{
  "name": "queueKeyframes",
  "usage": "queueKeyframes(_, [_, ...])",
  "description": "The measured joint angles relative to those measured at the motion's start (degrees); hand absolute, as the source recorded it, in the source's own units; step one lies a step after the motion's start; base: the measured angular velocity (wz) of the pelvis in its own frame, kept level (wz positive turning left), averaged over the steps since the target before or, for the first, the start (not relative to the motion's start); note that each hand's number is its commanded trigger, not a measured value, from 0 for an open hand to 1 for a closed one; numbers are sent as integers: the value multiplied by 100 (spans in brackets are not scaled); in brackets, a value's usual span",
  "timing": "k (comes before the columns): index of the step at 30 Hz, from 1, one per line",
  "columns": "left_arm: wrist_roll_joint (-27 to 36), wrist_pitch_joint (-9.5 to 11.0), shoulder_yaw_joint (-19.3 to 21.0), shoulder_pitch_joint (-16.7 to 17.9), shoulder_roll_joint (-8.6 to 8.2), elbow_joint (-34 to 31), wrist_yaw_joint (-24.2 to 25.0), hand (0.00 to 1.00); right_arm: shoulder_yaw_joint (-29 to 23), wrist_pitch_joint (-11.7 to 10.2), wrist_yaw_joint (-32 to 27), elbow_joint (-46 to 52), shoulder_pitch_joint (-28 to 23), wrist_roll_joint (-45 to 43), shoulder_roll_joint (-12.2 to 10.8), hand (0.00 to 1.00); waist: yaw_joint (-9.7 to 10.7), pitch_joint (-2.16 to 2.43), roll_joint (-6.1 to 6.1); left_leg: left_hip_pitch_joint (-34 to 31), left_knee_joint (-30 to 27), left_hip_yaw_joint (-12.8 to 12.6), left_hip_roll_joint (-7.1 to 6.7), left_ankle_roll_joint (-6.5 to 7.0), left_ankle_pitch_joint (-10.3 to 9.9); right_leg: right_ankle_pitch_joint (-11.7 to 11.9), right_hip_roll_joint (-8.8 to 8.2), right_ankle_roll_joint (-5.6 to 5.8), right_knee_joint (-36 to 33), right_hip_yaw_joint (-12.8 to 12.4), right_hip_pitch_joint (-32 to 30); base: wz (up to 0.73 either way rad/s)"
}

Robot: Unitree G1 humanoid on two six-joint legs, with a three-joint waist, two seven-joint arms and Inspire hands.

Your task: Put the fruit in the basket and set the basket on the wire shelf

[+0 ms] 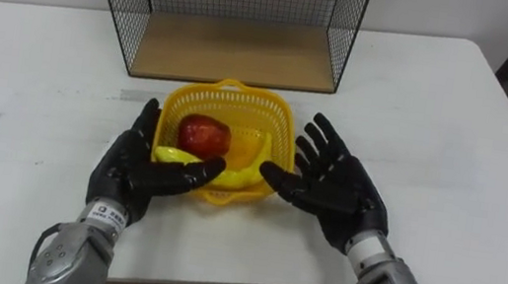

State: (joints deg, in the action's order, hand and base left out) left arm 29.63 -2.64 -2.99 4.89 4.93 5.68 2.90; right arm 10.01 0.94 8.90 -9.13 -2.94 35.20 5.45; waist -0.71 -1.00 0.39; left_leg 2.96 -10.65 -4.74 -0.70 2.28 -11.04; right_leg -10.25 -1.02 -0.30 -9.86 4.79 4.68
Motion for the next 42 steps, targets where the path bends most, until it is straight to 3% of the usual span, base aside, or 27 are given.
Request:
queueKeyframes(11, [-5, 0, -23, -52, 6, 113, 3, 0, 5, 4, 54, -222, 15, -2, 2, 0, 12, 4, -18, 3, -17, 15, 1, 0, 0, 0, 2, -1, -1, 0, 8, 0])
queueKeyframes(21, [3, 0, -60, -142, -238, 93, 2, 0, 8, 4, 70, -234, 52, -188, -163, 0, 25, 5, -17, -29, -71, 8, 4, 0, 0, 1, 3, -2, -23, 12, 10, 0])
queueKeyframes(33, [21, 11, -221, -251, -244, 94, -7, 0, 31, 4, 58, -236, 53, -181, -231, 0, 30, -8, -72, -20, -87, 10, 3, 0, -1, 1, 7, -2, -83, 1, -1, 0])
queueKeyframes(42, [20, 62, -233, -251, -348, 93, -22, 0, 36, 3, -7, -236, 228, -184, -232, 0, 27, -30, -115, -21, -70, 12, 3, 0, -1, 1, 6, -2, -74, 11, -3, 0])
